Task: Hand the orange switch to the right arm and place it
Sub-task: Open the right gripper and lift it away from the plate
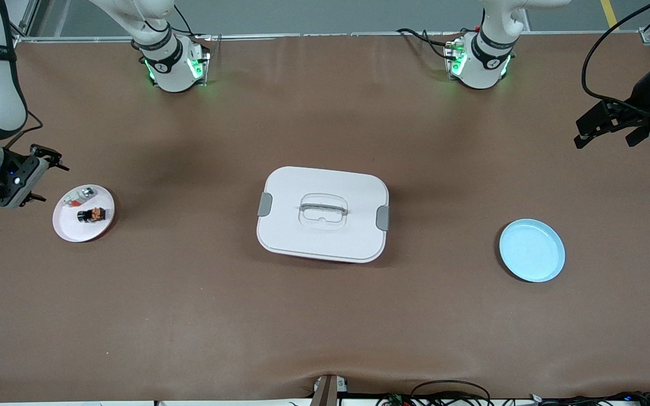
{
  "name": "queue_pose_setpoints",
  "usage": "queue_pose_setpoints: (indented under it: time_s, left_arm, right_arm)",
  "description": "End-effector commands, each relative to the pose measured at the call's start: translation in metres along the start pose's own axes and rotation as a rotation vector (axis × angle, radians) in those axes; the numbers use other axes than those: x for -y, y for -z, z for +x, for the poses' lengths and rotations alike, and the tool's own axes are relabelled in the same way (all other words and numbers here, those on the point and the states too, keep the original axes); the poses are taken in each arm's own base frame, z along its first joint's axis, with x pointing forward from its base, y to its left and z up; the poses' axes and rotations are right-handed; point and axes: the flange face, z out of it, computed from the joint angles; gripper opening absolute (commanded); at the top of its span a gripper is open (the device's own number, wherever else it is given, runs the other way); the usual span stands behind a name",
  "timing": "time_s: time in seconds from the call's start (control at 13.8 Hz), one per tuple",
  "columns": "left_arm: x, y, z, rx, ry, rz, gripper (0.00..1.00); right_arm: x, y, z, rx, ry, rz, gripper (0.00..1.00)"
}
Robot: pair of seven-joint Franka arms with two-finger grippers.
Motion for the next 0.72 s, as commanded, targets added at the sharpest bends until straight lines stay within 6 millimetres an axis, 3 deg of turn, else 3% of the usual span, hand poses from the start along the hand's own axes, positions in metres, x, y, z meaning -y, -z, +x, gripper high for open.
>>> queue_pose_setpoints:
  time_s: [0.0, 0.43, 0.65]
  left_arm:
    - [0.000, 0.009, 0.002, -0.002, -0.001, 0.014, 1.00]
    - [-0.001, 0.013, 0.002, -0.009, -0.001, 0.012, 1.00]
    - [0.000, 0.013, 0.002, -0.009, 0.000, 0.012, 1.00]
  right_arm:
    - [0.020, 0.034, -0.004, 0.000, -0.120, -0.003, 1.00]
    - [0.061, 0.111, 0.050, 0.025, -0.401, 0.002, 1.00]
    - [0.069, 0.133, 0.063, 0.018, -0.524, -0.014, 1.00]
